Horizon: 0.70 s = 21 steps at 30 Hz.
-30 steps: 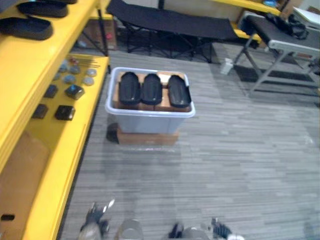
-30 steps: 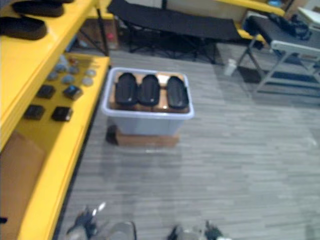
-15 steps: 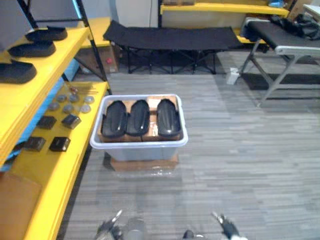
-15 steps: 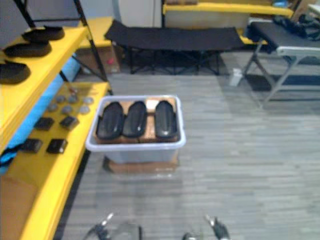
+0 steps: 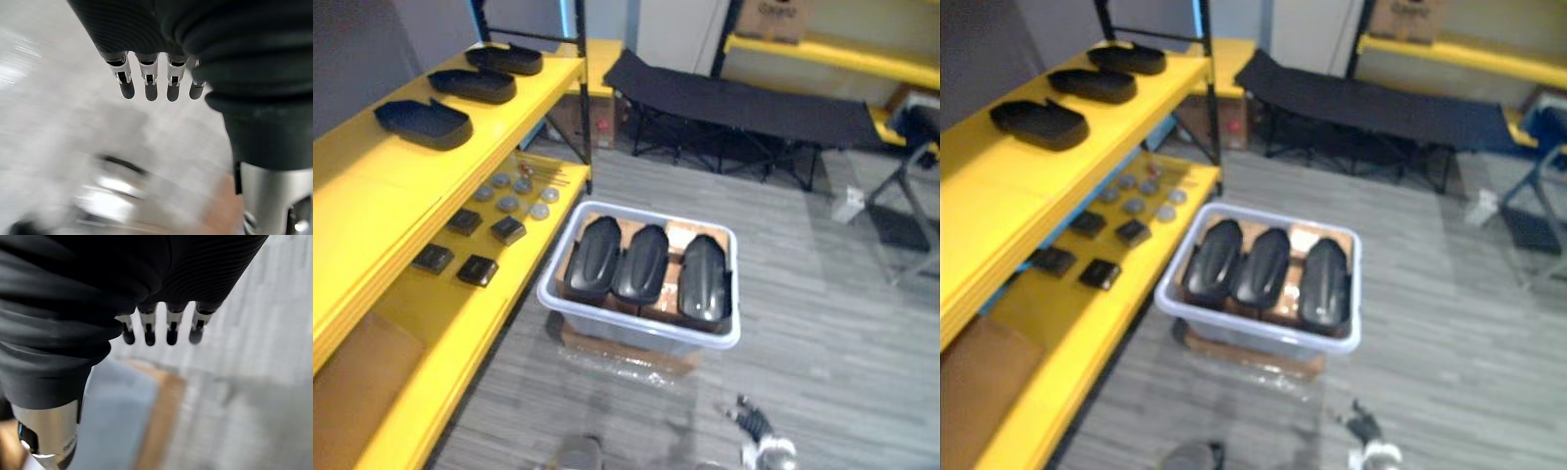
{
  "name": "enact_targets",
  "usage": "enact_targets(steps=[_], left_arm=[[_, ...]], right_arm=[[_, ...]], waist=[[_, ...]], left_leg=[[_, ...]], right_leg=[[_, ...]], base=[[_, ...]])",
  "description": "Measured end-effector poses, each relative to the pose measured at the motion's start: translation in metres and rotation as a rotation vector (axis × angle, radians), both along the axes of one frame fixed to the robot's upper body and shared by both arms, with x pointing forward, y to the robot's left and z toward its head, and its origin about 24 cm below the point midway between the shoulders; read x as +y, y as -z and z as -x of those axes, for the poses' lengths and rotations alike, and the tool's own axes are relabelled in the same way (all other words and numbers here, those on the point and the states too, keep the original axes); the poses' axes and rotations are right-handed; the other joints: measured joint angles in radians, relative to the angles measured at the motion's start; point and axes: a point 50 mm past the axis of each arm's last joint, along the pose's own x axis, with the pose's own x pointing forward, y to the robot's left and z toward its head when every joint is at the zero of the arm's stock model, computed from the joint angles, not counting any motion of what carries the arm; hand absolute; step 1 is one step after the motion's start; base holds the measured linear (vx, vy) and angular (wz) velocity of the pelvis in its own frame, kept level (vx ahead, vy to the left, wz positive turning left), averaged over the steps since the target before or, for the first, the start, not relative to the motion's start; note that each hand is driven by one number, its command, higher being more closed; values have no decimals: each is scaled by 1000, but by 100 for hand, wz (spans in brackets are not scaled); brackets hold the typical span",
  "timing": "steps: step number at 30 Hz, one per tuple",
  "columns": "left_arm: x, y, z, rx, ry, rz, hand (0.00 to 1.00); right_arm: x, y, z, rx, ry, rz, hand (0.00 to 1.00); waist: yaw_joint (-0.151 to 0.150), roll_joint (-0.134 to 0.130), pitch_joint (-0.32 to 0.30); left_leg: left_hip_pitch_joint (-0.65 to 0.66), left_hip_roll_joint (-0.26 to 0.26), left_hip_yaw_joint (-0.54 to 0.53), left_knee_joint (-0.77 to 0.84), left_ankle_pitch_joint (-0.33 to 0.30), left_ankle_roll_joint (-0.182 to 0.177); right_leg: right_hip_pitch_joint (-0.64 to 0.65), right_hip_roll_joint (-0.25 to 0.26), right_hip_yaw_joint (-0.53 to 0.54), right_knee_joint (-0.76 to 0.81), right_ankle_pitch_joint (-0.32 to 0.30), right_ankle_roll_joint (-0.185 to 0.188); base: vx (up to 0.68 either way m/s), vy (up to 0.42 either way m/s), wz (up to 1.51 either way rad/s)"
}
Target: Walk over and take plastic housings, then place them on the shelf
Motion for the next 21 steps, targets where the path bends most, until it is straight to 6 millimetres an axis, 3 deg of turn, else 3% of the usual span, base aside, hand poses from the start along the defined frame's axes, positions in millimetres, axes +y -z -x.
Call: enact_targets(steps=[1,2,3,4,5,7,8,11,13,15,16,18,21], left_arm=[[1,-9,-21,-67,-15,-13,0],[3,-12,-27,-80,-17,-26,0],[8,-16,-35,-98,-25,-41,0],[4,-16,-39,-95,-31,-31,0],[-3,-12,-37,-76,-34,-12,0],[-15,0,-22,12,-39,32,0],[-22,9,-8,77,-44,60,0],[-22,10,-4,94,-23,73,0],[-23,11,-4,97,-6,83,0],[-25,11,-6,99,41,92,0],[-25,11,-6,97,48,94,0],[-29,10,-11,90,82,91,0],[-28,9,-13,76,91,82,0]], right_arm=[[5,-1,-2,-2,-99,3,0],[9,-2,-5,-8,-166,4,0],[19,-2,-8,-16,-264,-6,0],[22,-6,-20,-42,-359,-2,0],[24,-10,-28,-71,-394,5,0],[26,-13,-34,-108,-430,23,0],[27,-14,-36,-121,-453,34,0],[36,-20,-41,-195,-529,45,0],[54,-30,-48,-289,-742,82,0],[92,-44,-52,-462,-1109,167,0],[104,-47,-52,-509,-1213,177,0],[153,-66,-51,-702,-1531,171,0],[198,-103,-56,-949,-1669,118,0]], waist=[[-2,-7,1],[-5,-19,6],[-6,-48,13],[-2,-44,23],[-5,-20,38],[-7,0,51],[-15,5,54],[-26,3,52],[-34,3,52],[-29,0,50],[-27,0,50],[4,-2,50],[36,-6,48]], left_leg=[[2,11,-3,-8,-1,-20],[3,7,-5,-6,-6,-29],[6,-10,-17,-2,-19,-47],[3,5,-24,13,-30,-59],[5,32,-20,10,-28,-64],[38,56,-19,-18,-27,-76],[60,63,-18,-31,-22,-85],[79,65,-7,-38,-20,-87],[75,54,11,-45,-20,-87],[70,34,10,-45,-18,-85],[70,29,9,-45,-18,-85],[69,12,4,-44,-7,-69],[70,7,-17,-43,-5,-68]], right_leg=[[-25,35,21,-173,125,-8],[-28,40,35,-222,212,-11],[-36,38,58,-240,354,-35],[-21,51,39,-245,307,-41],[-15,77,39,-258,305,-48],[25,106,30,-305,299,-57],[60,117,20,-332,299,-58],[96,123,12,-361,297,-57],[92,112,15,-372,298,-55],[94,100,15,-389,303,-47],[98,98,15,-396,306,-43],[107,84,10,-402,310,-37],[120,80,-13,-402,311,-36]], base=[[-130,-81,34],[-70,-188,37],[107,-270,31],[201,-305,20],[236,-237,4],[238,-160,2],[249,-123,13],[133,-22,10],[69,55,-5],[37,40,0],[30,24,5],[18,32,11],[5,13,22]])
